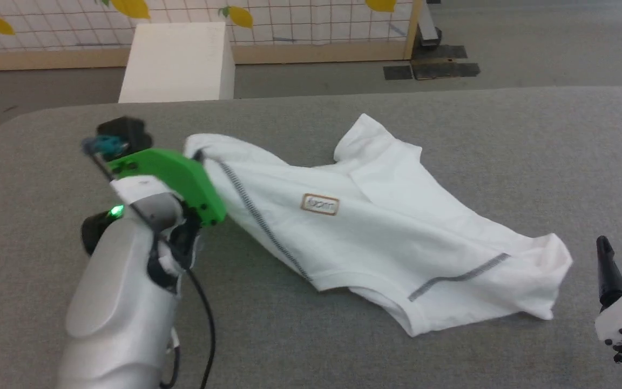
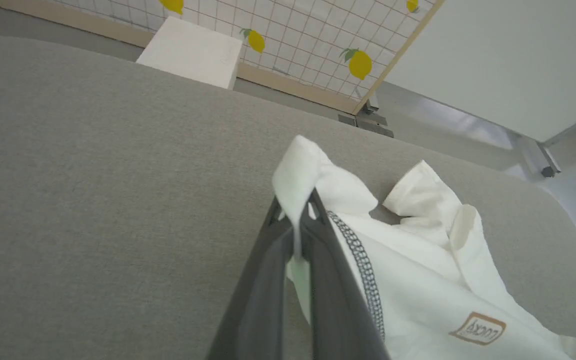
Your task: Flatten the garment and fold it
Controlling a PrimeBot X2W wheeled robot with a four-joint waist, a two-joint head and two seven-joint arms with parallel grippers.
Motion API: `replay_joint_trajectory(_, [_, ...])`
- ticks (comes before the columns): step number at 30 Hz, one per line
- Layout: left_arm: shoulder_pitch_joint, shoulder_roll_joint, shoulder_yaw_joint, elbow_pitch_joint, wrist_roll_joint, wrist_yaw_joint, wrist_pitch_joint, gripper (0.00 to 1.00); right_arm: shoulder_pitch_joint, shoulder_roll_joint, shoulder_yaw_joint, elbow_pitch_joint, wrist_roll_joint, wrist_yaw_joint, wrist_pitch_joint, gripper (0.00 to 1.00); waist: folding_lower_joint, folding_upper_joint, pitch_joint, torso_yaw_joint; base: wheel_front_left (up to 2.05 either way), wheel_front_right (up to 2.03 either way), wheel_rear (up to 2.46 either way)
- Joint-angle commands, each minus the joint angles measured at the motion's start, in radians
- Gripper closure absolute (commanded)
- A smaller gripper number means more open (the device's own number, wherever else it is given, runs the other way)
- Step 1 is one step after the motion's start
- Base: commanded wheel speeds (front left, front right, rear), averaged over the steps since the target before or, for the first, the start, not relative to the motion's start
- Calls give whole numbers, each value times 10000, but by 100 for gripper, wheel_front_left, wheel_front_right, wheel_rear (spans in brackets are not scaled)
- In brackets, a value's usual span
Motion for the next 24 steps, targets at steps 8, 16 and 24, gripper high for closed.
replay_joint_trajectory(8, [2641, 169, 923, 4, -738, 709, -120, 100, 32, 10, 378, 34, 78, -15, 55, 0, 0, 91, 109, 536, 0, 0, 0])
replay_joint_trajectory(16, [2584, 36, 1297, -687, -811, -527, -2531, 0, 189, 10, 528, 210, 146, -15, 35, 0, 0, 91, -52, 587, 0, 0, 0])
replay_joint_trajectory(24, [4061, 523, 910, -1887, 947, -1334, -6033, 0, 246, 10, 899, 188, 52, -15, 179, 0, 0, 91, -263, 534, 0, 0, 0])
